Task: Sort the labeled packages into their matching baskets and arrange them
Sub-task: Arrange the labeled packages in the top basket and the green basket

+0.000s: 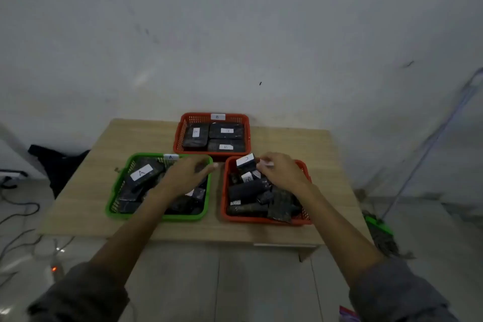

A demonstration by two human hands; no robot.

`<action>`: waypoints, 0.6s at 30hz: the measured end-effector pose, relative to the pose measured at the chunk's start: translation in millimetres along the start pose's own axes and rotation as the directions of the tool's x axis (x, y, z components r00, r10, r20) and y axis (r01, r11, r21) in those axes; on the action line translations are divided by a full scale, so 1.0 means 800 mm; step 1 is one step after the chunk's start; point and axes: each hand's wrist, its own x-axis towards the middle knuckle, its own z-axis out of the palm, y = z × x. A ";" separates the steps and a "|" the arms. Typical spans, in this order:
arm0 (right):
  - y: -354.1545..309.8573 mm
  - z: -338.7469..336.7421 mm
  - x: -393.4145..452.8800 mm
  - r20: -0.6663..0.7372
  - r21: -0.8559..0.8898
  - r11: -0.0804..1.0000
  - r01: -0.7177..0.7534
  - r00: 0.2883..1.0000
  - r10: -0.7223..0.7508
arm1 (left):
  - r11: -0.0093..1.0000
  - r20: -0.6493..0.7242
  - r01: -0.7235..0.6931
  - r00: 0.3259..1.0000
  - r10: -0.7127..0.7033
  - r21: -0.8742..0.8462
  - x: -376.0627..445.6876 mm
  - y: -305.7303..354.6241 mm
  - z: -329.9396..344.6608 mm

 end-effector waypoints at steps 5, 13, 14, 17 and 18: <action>0.046 0.032 0.014 0.093 0.039 0.989 -0.140 0.986 0.136 | 0.989 0.146 0.139 0.981 -0.129 -0.058 0.024 -0.023 0.046; 0.070 0.090 0.055 0.138 0.143 0.942 -0.304 0.948 0.285 | 0.978 0.305 0.205 0.934 -0.185 -0.035 0.074 -0.088 0.099; 0.069 0.095 0.060 0.133 0.147 0.933 -0.328 0.942 0.310 | 0.977 0.316 0.208 0.931 -0.183 -0.047 0.079 -0.094 0.103; 0.070 0.118 0.069 0.132 0.149 0.903 -0.403 0.913 0.386 | 0.969 0.344 0.221 0.923 -0.172 -0.108 0.085 -0.109 0.119; 0.069 0.126 0.070 0.146 0.153 0.887 -0.435 0.898 0.415 | 0.966 0.348 0.220 0.923 -0.161 -0.136 0.087 -0.111 0.122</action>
